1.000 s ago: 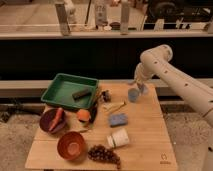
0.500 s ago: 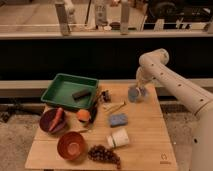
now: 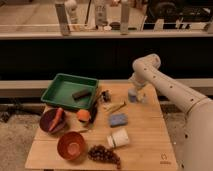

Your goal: Place towel in plastic cup

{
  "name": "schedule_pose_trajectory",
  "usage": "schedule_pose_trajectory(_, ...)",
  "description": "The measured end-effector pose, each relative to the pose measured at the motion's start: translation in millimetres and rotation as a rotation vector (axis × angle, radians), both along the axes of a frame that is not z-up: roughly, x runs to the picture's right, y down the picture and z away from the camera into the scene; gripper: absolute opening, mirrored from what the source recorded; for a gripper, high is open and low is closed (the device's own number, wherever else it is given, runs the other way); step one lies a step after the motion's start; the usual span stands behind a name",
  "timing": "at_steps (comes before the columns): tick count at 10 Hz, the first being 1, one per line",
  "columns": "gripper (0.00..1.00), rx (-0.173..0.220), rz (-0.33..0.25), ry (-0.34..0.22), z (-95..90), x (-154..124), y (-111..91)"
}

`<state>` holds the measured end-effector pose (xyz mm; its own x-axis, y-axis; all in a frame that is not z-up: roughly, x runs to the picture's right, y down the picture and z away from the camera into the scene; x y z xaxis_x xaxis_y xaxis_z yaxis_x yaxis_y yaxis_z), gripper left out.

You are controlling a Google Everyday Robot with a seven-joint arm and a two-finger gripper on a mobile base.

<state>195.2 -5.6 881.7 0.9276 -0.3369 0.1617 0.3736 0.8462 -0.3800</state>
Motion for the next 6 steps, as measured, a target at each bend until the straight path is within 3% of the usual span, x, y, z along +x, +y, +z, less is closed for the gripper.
schedule_pose_trajectory(3,0.8,0.012,-0.044,-0.001,-7.6,-4.5,1.1)
schedule_pose_trajectory(6,0.8,0.012,-0.044,0.0,-7.7,-4.3,1.1)
